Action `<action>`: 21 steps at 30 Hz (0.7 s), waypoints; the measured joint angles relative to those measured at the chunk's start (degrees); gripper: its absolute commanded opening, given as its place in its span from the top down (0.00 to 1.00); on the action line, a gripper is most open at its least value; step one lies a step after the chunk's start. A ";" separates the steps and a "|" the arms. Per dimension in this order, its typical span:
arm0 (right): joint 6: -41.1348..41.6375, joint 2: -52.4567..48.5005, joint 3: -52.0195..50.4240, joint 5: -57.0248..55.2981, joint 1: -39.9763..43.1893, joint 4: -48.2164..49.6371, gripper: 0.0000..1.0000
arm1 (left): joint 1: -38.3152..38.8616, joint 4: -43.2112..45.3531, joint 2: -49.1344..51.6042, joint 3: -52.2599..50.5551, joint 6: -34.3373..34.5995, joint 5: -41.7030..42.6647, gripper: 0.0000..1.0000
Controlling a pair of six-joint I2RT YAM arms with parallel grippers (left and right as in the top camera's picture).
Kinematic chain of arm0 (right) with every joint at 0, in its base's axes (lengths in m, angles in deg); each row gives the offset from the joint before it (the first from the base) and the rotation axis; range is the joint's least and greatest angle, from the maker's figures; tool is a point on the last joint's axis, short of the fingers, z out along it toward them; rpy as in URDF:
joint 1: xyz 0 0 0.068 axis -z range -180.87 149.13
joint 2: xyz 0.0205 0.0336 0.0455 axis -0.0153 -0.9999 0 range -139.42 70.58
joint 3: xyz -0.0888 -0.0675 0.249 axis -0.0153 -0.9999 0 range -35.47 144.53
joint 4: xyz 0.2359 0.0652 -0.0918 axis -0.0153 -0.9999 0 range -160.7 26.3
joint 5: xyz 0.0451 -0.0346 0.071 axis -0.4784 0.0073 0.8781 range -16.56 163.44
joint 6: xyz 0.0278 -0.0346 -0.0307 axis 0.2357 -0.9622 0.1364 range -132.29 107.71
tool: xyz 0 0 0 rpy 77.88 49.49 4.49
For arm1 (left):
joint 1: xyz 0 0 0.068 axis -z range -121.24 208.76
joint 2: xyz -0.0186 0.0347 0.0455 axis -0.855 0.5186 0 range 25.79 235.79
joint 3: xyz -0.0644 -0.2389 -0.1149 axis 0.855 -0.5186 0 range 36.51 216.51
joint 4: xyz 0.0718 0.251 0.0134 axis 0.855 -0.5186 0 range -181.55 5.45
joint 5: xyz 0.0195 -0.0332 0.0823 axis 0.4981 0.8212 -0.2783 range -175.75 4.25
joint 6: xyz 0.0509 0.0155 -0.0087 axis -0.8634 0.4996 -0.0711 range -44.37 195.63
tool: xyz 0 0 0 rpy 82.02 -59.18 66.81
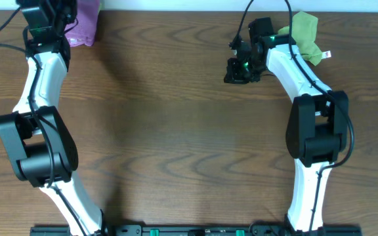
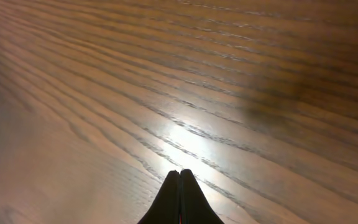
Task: Fold the cloth
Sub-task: 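Carry the blue bundle with the left gripper onto the pink cloth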
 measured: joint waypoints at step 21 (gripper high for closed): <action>4.70 0.00 0.00 1.31 0.00 0.15 0.99 | -3.28 9.01 17.20 -0.07 -4.00 0.28 0.94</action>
